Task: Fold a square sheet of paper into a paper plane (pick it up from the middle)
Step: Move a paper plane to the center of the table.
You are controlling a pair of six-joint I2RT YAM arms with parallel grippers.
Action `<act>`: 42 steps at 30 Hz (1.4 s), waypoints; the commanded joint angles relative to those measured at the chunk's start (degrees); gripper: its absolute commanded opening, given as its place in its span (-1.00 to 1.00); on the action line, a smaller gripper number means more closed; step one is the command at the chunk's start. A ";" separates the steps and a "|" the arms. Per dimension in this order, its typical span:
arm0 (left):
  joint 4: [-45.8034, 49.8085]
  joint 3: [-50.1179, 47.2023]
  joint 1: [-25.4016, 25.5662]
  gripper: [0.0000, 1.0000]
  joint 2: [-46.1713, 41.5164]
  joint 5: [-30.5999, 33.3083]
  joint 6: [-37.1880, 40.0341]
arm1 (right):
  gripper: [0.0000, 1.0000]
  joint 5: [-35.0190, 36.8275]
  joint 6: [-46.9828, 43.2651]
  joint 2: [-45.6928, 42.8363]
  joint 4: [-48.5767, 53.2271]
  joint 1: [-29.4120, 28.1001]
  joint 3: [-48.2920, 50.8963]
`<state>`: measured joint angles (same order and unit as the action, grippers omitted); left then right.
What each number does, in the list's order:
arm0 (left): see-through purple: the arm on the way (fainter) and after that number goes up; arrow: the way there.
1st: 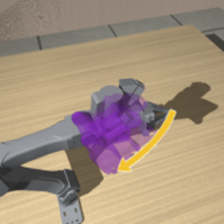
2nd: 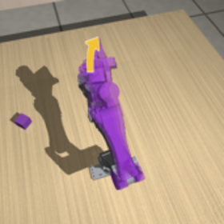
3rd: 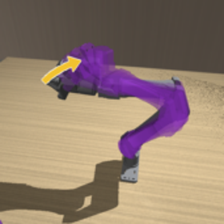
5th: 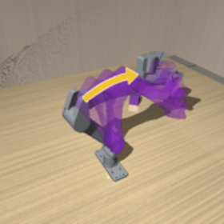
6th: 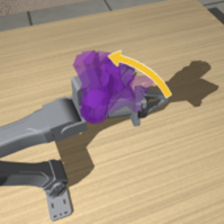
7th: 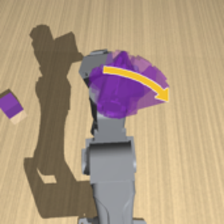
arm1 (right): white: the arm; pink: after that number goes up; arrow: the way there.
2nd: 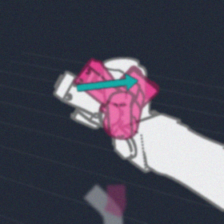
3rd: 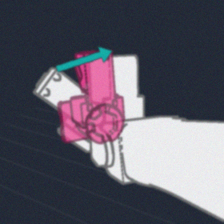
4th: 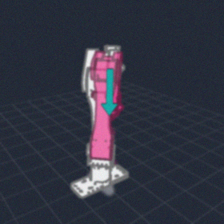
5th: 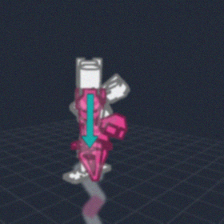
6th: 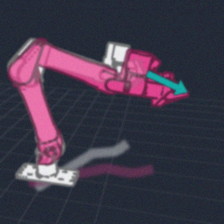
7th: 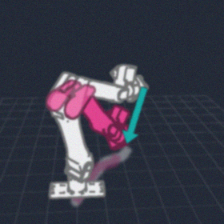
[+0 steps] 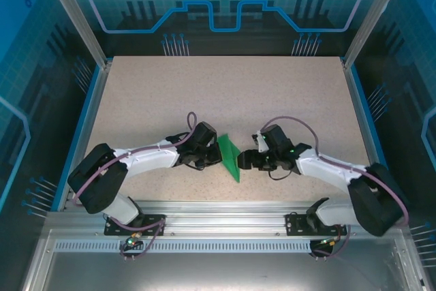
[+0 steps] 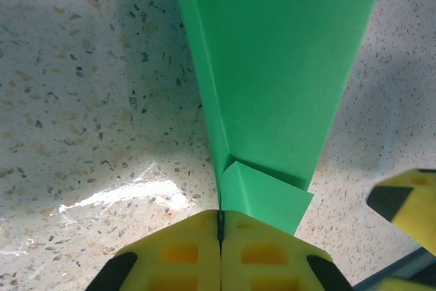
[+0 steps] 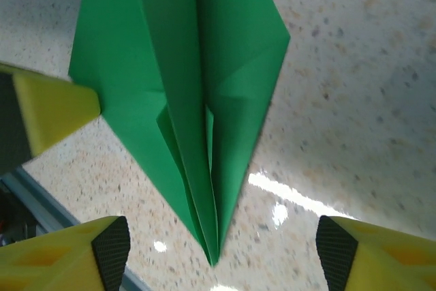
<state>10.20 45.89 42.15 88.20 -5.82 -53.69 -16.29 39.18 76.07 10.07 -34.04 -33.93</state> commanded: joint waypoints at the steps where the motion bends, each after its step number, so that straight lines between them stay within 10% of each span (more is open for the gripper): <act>1: -0.44 -0.83 -0.52 -0.86 -1.02 -0.85 1.13 | 0.44 -1.11 -1.42 4.64 -3.32 -1.64 -3.73; 42: 0.11 -1.16 -0.75 -0.84 -1.18 -1.25 0.95 | -0.28 7.49 -5.07 19.71 7.50 -9.41 -16.15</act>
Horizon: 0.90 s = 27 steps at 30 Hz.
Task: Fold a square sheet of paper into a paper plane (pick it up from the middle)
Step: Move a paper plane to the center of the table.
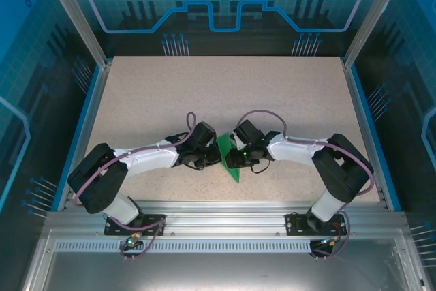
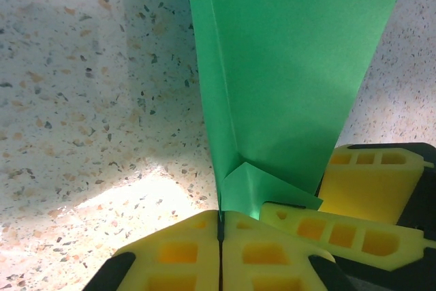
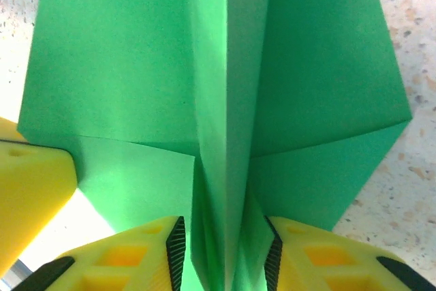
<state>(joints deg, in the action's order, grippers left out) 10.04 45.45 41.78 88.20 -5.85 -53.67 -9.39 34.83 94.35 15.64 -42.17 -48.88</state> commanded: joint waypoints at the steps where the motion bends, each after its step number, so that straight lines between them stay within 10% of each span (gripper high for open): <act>1: 0.28 -0.75 -0.39 -0.84 -1.18 -1.32 0.88 | -0.29 0.74 -0.73 1.77 2.15 -1.52 -2.64; 27: -0.60 -1.71 -0.41 -0.80 -2.21 -1.40 0.58 | -0.83 4.85 -1.17 4.49 8.09 -3.95 -7.37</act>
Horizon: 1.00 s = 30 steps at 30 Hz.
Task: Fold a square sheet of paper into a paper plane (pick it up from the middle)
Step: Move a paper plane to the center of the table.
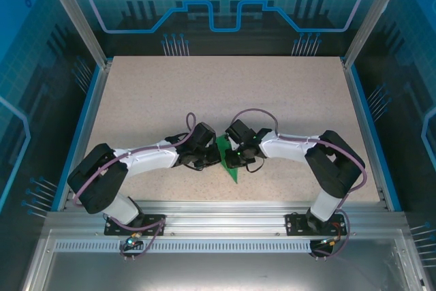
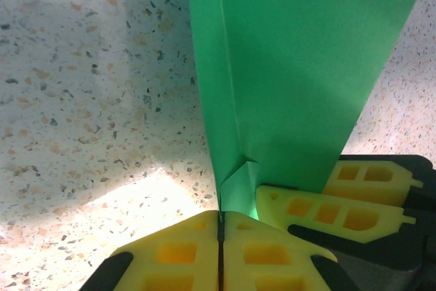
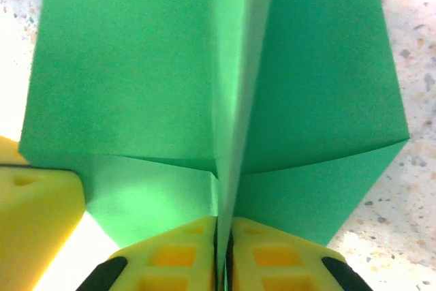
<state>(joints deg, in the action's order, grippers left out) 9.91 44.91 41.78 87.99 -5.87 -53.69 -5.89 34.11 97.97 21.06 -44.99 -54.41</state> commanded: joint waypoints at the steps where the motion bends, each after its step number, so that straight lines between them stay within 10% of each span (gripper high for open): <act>1: -0.99 -1.46 -0.38 -0.78 -2.42 -1.43 0.61 | -0.85 1.77 -0.45 0.77 3.29 -1.25 -2.26; 14: 2.09 -6.89 -0.74 -0.14 -16.14 7.45 -1.57 | -0.91 20.09 4.10 -2.04 18.81 -3.30 -9.92; 30: 4.85 -15.37 -4.04 -0.05 -27.79 10.23 -4.67 | -0.83 13.16 7.39 10.81 16.57 2.47 -18.37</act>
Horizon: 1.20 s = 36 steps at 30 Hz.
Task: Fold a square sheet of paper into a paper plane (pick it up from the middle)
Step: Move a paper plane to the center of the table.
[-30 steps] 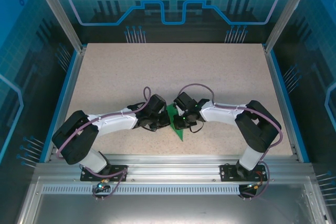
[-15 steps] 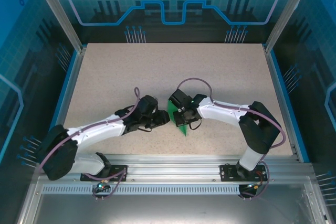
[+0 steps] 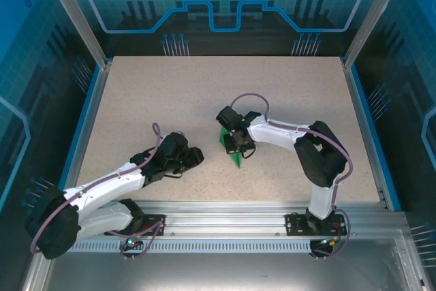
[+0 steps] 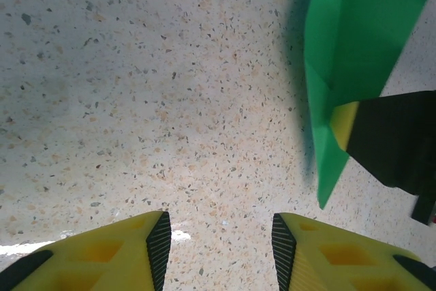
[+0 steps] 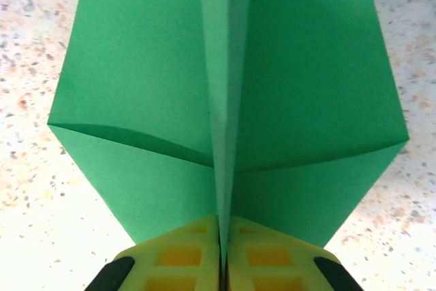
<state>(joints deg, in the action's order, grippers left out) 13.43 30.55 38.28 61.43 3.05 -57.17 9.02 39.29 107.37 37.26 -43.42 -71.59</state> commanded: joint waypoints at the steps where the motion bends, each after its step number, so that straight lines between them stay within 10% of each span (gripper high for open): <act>1: 1.42 -1.18 -0.50 -0.05 -1.46 1.26 -1.29 | -0.82 -2.19 2.49 1.74 -0.03 0.99 -0.93; 18: 1.55 -1.45 -0.67 -0.03 -1.39 1.16 -1.39 | -0.77 -3.19 4.15 4.80 -1.95 1.30 1.20; 36: 1.95 -0.93 -0.75 -0.02 -1.20 1.20 -0.59 | -0.08 1.10 0.66 -11.81 2.15 0.63 1.26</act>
<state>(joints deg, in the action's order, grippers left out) 13.89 29.82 37.98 60.47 3.27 -58.19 8.40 40.91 97.95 37.10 -42.72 -71.29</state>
